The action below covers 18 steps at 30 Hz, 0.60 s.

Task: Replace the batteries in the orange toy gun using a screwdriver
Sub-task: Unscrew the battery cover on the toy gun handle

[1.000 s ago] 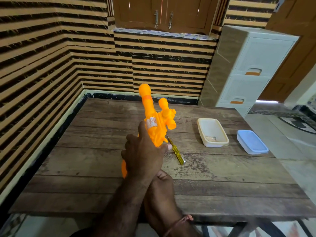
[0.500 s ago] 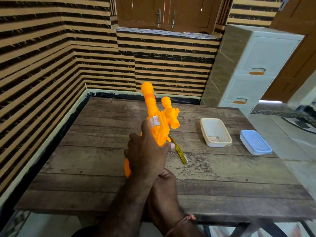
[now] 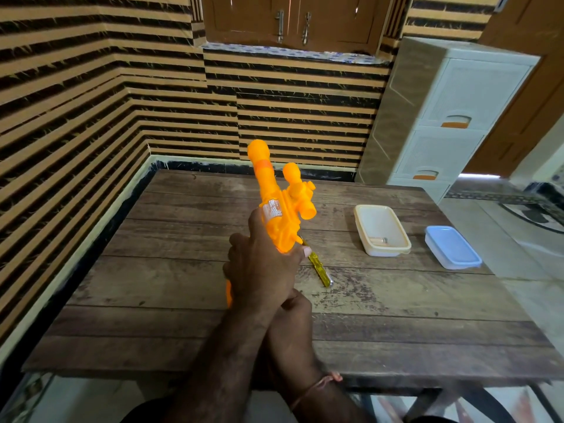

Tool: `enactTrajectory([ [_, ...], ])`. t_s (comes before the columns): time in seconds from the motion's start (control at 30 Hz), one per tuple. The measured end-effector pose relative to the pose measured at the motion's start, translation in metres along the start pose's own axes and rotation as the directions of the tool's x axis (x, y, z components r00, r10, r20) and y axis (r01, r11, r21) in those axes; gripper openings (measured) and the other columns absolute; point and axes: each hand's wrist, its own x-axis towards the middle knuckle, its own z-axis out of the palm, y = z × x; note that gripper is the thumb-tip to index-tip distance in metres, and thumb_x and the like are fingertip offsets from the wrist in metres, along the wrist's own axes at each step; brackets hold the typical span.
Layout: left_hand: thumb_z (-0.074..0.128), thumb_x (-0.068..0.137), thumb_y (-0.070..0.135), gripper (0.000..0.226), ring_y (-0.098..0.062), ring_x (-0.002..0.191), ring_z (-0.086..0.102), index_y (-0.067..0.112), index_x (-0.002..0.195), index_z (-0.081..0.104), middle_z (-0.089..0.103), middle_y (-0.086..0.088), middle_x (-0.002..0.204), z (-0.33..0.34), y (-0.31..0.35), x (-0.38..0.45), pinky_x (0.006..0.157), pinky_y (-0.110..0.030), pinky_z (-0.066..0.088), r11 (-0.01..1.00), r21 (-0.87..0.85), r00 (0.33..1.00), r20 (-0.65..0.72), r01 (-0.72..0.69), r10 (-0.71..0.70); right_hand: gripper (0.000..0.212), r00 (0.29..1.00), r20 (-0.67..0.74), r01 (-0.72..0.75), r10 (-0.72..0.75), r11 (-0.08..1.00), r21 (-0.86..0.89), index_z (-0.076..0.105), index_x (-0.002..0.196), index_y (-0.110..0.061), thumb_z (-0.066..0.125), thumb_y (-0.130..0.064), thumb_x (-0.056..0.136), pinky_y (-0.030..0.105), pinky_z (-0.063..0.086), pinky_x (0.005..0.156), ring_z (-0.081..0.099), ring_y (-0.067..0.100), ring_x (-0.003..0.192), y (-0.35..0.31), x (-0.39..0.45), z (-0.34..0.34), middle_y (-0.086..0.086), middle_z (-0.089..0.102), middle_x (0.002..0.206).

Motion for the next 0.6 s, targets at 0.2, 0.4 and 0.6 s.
enactTrajectory([
  [0.2, 0.079, 0.064, 0.06, 0.097, -0.028, 0.12, 0.048, 0.039, 0.144, 0.027, 0.047, -0.006, 0.134, -0.002, -0.002, 0.005, 0.099, -0.055, 0.042, 0.991, -0.134, 1.0, 0.018, 0.003, 0.0, 0.03, 1.0, 0.017, -0.008, 0.008, 1.0, -0.018, 0.061, 0.08, 0.011, 0.064, -0.019, 0.083, 0.04, 0.044, 0.061, 0.055, 0.025, 0.065, 0.0, 0.004, 0.0, 0.034, 0.064, 0.078],
  [0.4, 0.064, 0.044, 0.077, 0.105, -0.027, 0.115, 0.054, 0.046, 0.137, 0.026, 0.053, -0.001, 0.131, -0.004, -0.002, 0.004, 0.094, -0.054, 0.047, 0.971, -0.239, 1.0, -0.004, 0.015, -0.017, 0.031, 0.998, 0.038, -0.045, 0.046, 0.999, -0.024, 0.063, 0.08, 0.01, 0.063, -0.02, 0.086, 0.037, 0.044, 0.059, 0.056, 0.026, 0.061, -0.005, 0.004, -0.002, 0.033, 0.065, 0.077],
  [0.6, 0.08, 0.067, 0.058, 0.098, -0.03, 0.122, 0.047, 0.038, 0.146, 0.026, 0.046, -0.009, 0.136, -0.002, -0.005, 0.007, 0.1, -0.055, 0.041, 0.987, -0.158, 1.0, -0.016, 0.001, -0.004, 0.023, 0.983, 0.09, -0.162, 0.159, 0.986, 0.035, 0.06, 0.075, 0.009, 0.059, -0.007, 0.091, 0.027, 0.044, 0.052, 0.056, 0.022, 0.051, -0.015, 0.004, -0.004, 0.019, 0.062, 0.062],
])
